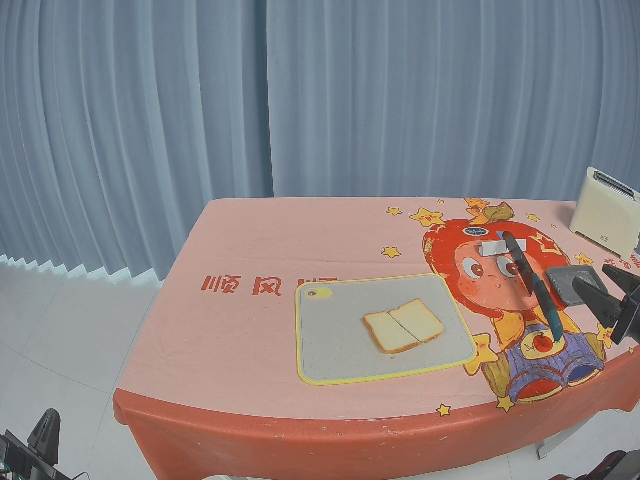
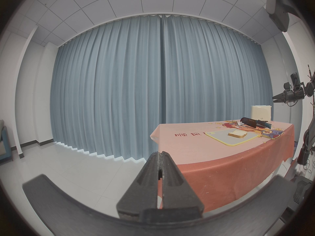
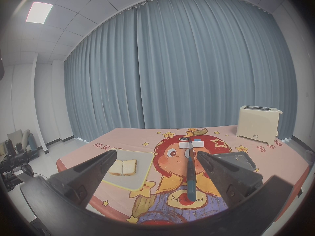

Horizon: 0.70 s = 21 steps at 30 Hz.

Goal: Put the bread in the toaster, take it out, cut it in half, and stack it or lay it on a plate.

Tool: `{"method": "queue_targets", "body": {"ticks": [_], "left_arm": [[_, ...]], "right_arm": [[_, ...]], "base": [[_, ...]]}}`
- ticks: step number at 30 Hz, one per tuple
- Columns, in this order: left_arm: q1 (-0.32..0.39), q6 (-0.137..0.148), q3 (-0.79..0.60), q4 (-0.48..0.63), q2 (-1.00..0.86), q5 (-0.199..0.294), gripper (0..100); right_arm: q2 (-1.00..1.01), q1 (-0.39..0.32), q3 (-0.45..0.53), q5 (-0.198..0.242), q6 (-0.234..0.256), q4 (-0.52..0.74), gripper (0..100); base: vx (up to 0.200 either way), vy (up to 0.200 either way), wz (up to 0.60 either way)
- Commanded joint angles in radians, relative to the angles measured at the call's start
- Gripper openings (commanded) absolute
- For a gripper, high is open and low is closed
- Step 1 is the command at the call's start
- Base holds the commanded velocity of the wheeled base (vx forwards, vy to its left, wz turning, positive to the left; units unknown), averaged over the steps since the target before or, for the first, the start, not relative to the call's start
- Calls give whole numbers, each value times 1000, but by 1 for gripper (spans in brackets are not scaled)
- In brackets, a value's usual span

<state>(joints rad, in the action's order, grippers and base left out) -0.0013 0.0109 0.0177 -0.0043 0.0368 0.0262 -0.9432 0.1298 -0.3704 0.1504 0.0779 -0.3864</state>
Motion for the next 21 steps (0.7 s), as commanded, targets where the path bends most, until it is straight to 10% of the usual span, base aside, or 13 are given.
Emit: {"method": "queue_targets", "body": {"ticks": [1,21], "left_arm": [[0,0,-18,0,2,0,0],[0,0,-18,0,2,0,0]], "right_arm": [[0,1,-1,0,0,0,100],[-17,4,-4,11,30,-2,100]], "base": [[0,0,0],[0,0,0]]}}
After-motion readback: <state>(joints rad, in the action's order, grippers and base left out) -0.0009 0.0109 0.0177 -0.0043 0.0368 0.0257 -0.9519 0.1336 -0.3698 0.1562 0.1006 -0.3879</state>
